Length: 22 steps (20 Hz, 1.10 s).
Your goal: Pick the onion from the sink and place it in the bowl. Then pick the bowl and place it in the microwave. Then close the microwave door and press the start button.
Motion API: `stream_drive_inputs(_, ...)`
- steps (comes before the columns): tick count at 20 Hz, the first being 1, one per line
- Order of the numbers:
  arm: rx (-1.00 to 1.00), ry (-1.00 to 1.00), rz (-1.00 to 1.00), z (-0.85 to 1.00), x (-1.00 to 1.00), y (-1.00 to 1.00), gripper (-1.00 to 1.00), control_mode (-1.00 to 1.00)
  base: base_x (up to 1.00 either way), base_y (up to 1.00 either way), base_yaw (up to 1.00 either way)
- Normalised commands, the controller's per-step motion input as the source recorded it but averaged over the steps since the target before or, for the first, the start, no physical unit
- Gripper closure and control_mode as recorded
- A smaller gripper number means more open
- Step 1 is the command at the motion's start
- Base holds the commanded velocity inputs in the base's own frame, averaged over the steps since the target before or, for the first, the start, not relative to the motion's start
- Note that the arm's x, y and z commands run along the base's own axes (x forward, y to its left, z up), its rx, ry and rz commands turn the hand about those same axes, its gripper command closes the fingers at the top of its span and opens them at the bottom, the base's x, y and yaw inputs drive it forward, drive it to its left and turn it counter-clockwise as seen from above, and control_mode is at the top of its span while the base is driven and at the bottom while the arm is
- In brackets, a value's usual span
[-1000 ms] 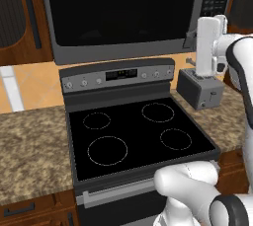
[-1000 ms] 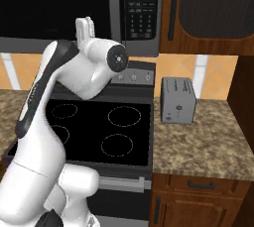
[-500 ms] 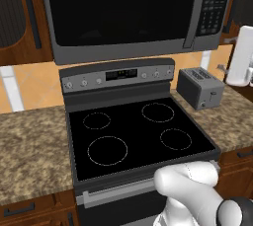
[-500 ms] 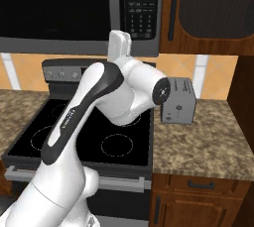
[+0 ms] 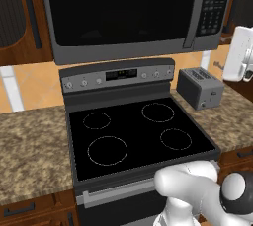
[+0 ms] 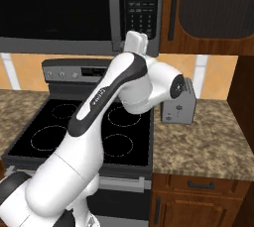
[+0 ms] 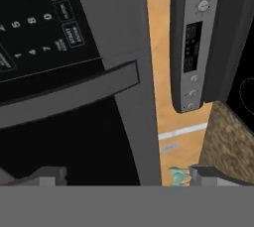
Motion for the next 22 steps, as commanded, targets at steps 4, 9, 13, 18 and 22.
stream_drive_inputs(4, 0.0, 0.0, 0.02, 0.0, 0.44, 0.02, -1.0, -1.0, 0.0, 0.0, 0.0)
stream_drive_inputs(9, 0.0, 0.0, 0.02, 0.0, 0.46, 0.0, -1.0, -1.0, 0.0, 0.0, 0.0)
stream_drive_inputs(13, 0.0, 0.0, 0.01, 0.0, 0.46, 0.0, -1.0, -1.0, 0.0, 0.0, 0.0)
stream_drive_inputs(18, 0.0, 0.0, 0.01, -0.08, 0.26, -0.01, -1.0, -1.0, 0.0, 0.0, 0.0)
stream_drive_inputs(22, 0.0, 0.0, 0.0, -0.04, 0.26, -0.03, -1.0, -1.0, 0.0, 0.0, 0.0)
